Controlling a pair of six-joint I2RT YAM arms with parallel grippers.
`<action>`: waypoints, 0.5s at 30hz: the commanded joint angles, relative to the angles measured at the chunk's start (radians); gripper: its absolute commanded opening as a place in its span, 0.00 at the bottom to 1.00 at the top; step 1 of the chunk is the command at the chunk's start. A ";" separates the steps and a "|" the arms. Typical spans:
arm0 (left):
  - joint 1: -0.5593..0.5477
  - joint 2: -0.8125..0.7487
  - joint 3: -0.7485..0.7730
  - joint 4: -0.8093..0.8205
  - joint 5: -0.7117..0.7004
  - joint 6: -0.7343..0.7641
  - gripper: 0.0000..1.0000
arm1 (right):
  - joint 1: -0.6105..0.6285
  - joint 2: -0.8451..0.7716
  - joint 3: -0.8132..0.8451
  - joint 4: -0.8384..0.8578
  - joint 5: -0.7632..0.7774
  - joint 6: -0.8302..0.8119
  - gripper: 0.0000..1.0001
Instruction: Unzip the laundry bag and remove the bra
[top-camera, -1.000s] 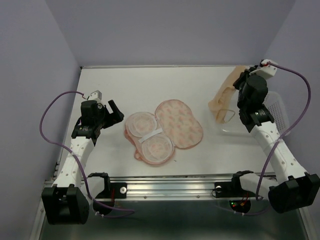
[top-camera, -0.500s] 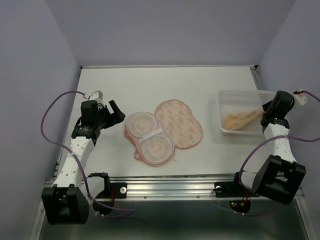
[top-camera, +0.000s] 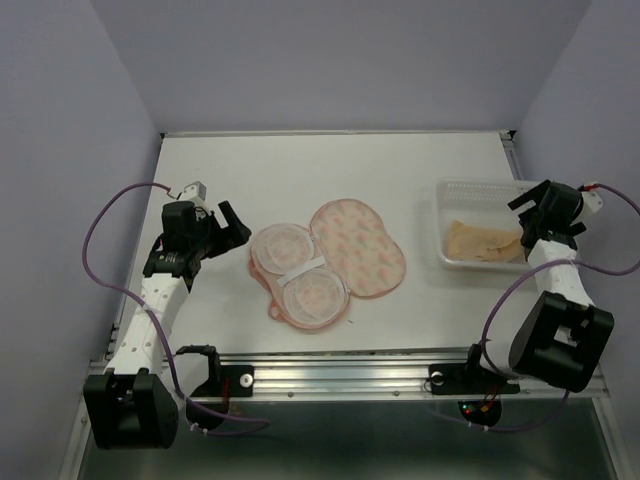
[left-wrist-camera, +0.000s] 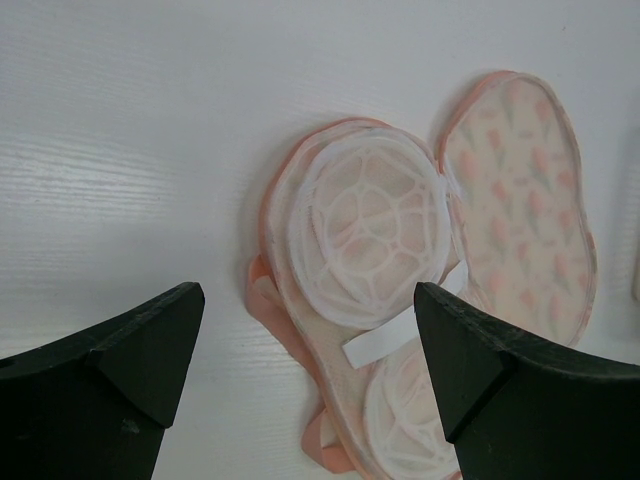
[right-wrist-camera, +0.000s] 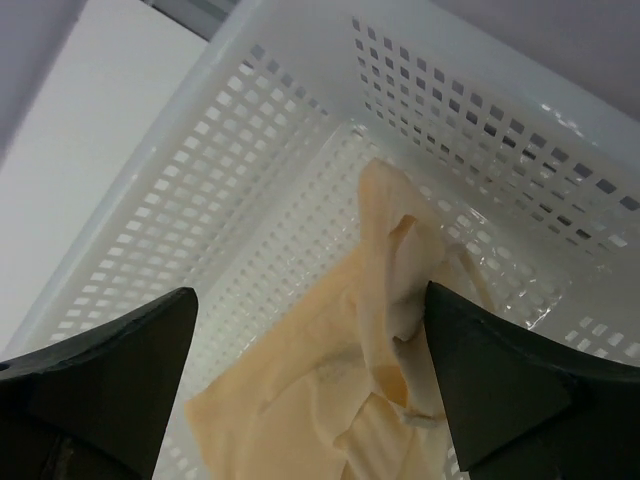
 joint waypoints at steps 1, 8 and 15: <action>0.003 -0.019 -0.011 0.045 0.020 0.020 0.99 | -0.009 -0.127 0.132 -0.081 0.000 -0.049 1.00; 0.003 -0.013 -0.009 0.045 0.020 0.021 0.99 | 0.080 -0.262 0.186 -0.098 -0.291 -0.145 1.00; 0.003 -0.028 -0.007 0.041 -0.007 0.020 0.99 | 0.558 -0.154 0.238 -0.098 -0.320 -0.276 1.00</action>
